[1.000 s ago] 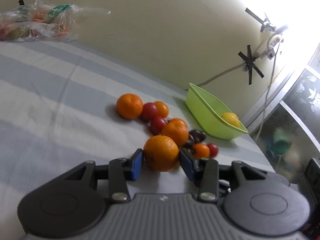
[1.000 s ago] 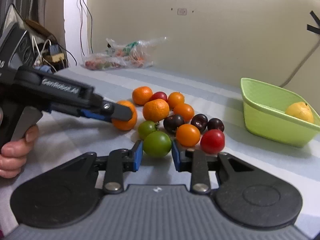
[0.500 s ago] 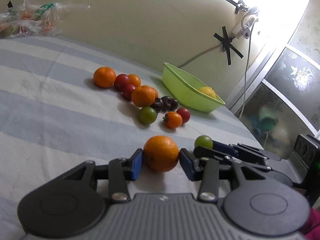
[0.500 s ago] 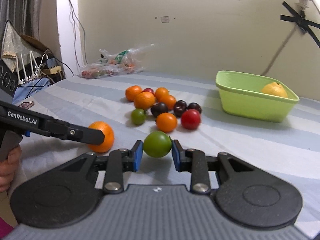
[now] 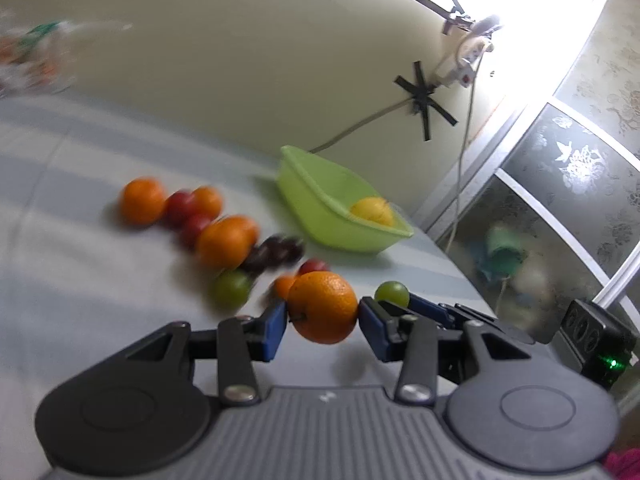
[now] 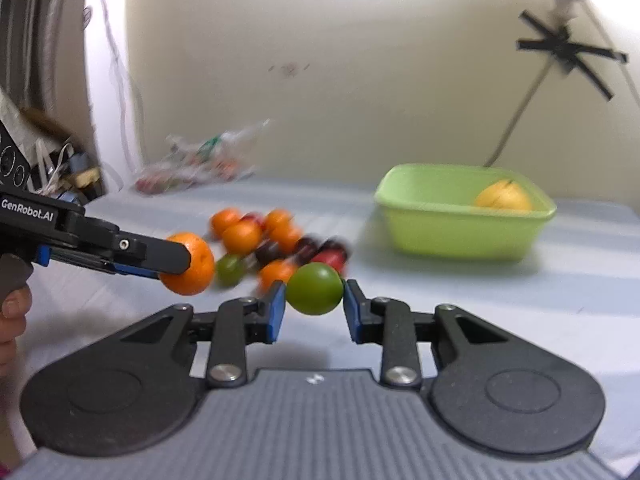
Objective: Organize fruits
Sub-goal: 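Lower the orange and green tomato into the basket and open both grippers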
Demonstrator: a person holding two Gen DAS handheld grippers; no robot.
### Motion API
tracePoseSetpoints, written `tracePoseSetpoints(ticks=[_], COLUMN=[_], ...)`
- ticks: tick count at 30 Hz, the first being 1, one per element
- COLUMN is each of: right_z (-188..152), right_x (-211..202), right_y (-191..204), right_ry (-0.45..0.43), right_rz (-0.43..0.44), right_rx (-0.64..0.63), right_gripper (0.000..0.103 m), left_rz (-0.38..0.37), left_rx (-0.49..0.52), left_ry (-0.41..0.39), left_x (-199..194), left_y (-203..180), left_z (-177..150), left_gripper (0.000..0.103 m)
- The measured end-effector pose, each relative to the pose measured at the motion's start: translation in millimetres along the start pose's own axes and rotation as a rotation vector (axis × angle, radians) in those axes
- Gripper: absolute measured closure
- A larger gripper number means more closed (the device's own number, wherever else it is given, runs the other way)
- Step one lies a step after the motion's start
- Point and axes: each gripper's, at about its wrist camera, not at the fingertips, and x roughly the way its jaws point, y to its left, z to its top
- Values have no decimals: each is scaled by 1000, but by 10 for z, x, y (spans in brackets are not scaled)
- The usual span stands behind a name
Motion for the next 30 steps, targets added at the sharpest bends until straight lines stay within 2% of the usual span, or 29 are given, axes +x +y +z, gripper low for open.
tracePoseSetpoints(ticks=[4, 10, 15, 18, 21, 23, 25, 26, 30], right_z=[203, 463, 569, 554, 536, 540, 562, 570, 590], right_x=[36, 306, 584, 668, 732, 739, 729, 720, 625], right_y=[-313, -746, -828, -822, -840, -850, -849, -845, -806], right_ry=[-71, -114, -90, -73, -36, -31, -38, 6, -25], right_rz=[-65, -125, -149, -170, -172, -183, -174, -204, -211], right_rx=[17, 16, 0, -20, -17, -12, -3, 23, 39], right_gripper=[69, 69, 69, 68, 67, 60, 57, 57, 57], left_rz=[-25, -48, -9, 15, 12, 11, 19, 12, -9], left_rx=[35, -1, 44, 41, 25, 32, 35, 36, 31], left_ry=[-5, 14, 73, 94, 100, 94, 81, 68, -14], left_x=[339, 1024, 1512, 1666, 1714, 1702, 1646, 1576, 1132], left_y=[-131, -194, -266, -241, -190, -202, -231, -242, -229], left_z=[350, 868, 987, 979, 965, 965, 990, 1000, 1017], left_gripper=[63, 63, 63, 63, 58, 52, 50, 50, 50])
